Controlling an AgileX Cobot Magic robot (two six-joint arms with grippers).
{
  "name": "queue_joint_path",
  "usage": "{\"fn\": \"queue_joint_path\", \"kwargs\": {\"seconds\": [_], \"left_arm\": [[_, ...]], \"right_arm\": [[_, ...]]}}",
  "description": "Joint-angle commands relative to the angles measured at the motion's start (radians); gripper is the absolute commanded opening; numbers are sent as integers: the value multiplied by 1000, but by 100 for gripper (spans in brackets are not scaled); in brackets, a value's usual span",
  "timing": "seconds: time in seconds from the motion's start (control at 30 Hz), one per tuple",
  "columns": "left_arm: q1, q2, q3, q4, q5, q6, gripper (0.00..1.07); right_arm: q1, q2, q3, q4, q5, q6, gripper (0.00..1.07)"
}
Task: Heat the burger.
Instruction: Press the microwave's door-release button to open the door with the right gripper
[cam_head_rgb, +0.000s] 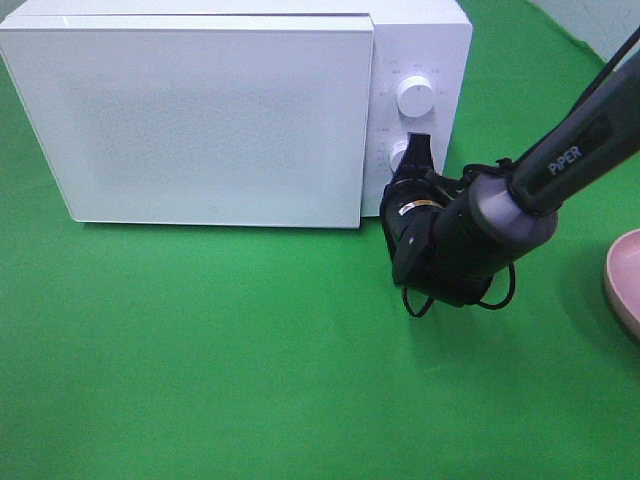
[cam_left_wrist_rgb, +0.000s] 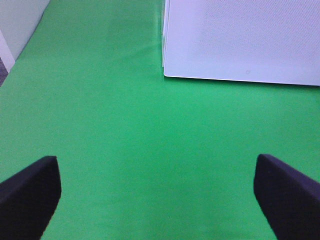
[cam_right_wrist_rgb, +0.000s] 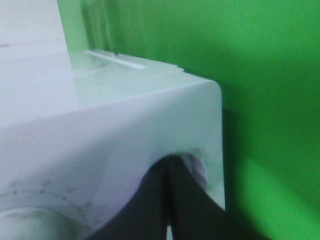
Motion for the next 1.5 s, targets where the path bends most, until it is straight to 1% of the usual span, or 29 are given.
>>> {"fn": "queue_joint_path", "kwargs": {"seconds": [0.03, 0.07, 0.13, 0.37, 0.6, 0.8, 0.9, 0.93, 0.97, 1.03, 1.07, 1.1, 1.2, 1.23, 1.37, 1.4, 1.5], "left_arm": [[-6, -15, 3, 1, -9, -5, 98], [-6, -15, 3, 1, -9, -5, 98], [-6, -15, 3, 1, -9, -5, 98], [-6, -15, 3, 1, -9, -5, 98], [-6, -15, 3, 1, -9, -5, 98], [-6, -15, 3, 1, -9, -5, 98], [-6, -15, 3, 1, -9, -5, 98], [-6, -15, 3, 1, -9, -5, 98], [-6, -15, 3, 1, -9, -5, 98], [-6, -15, 3, 1, -9, -5, 98], [-6, -15, 3, 1, -9, -5, 98], [-6, -15, 3, 1, -9, -5, 98], [-6, -15, 3, 1, -9, -5, 98], [-6, -15, 3, 1, -9, -5, 98], [-6, -15, 3, 1, -9, -5, 98], [-6, -15, 3, 1, -9, -5, 98], [-6, -15, 3, 1, -9, -5, 98]], "right_arm": [[-46, 0, -136, -60, -363, -32, 0], [-46, 13, -159, -59, -374, -50, 0], [-46, 16, -170, -62, -375, -56, 0], [-46, 16, -171, -62, -373, -70, 0], [-42, 10, -160, -18, -313, -72, 0], [-31, -16, -99, -14, -235, -70, 0], [-31, -20, -93, -15, -227, -70, 0], [-31, -36, -70, -21, -173, -69, 0], [-31, -36, -70, -21, -173, -69, 0], [-31, -71, -26, -55, -67, -73, 0], [-31, -71, -26, -55, -67, -73, 0], [-31, -90, -4, -94, -22, -78, 0], [-31, -107, 12, -119, 25, -79, 0], [-31, -122, 30, -128, 74, -85, 0], [-31, -148, 61, -134, 125, -100, 0], [-31, -170, 87, -152, 143, -106, 0], [-31, -187, 107, -173, 165, -111, 0]]}}
